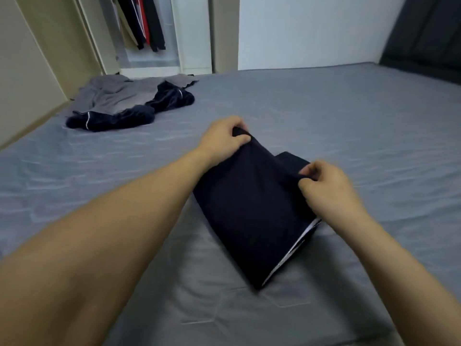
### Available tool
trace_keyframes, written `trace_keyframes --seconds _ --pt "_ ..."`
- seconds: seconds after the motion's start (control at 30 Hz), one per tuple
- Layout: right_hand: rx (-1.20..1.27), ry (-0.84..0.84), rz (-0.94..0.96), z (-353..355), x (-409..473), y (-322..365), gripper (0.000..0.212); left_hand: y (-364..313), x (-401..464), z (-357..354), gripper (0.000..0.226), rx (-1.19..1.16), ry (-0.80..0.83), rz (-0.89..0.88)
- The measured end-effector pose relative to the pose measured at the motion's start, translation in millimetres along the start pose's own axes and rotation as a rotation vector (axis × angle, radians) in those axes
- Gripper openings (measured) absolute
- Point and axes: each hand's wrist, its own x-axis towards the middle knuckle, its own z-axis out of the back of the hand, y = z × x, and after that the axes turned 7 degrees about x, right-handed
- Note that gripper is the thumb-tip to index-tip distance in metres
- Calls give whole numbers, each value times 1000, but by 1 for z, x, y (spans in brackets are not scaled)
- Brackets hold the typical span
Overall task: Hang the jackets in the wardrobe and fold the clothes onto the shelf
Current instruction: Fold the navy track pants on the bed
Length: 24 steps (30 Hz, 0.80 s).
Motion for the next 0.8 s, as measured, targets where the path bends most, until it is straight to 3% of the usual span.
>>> trace_keyframes --seconds 0.2,0.3,0.4,0.53,0.6,0.63,0.73,0.8 --pt "-415 -170 -129 23 43 -62 23 -43 58 -89 8 113 17 -68" --pt "-523 -97 -150 22 53 -88 51 -38 66 -124 12 241 115 -25" --pt "-516 18 -249 21 59 -104 53 -30 60 -143 28 371 192 15" --pt "-689 -56 -110 11 74 -92 44 -14 29 -125 46 592 12 46" --pt "-641 -58 -7 -5 86 -77 41 0 2 -109 50 714 -92 72" --pt "-599 -3 -3 -16 90 -71 48 9 -12 -100 52 718 -92 167" --pt "-574 167 -113 -36 101 -60 77 27 -40 -77 67 290 77 649" --pt "-522 232 -179 -34 110 -60 77 28 -48 -70 65 -80 158 766"
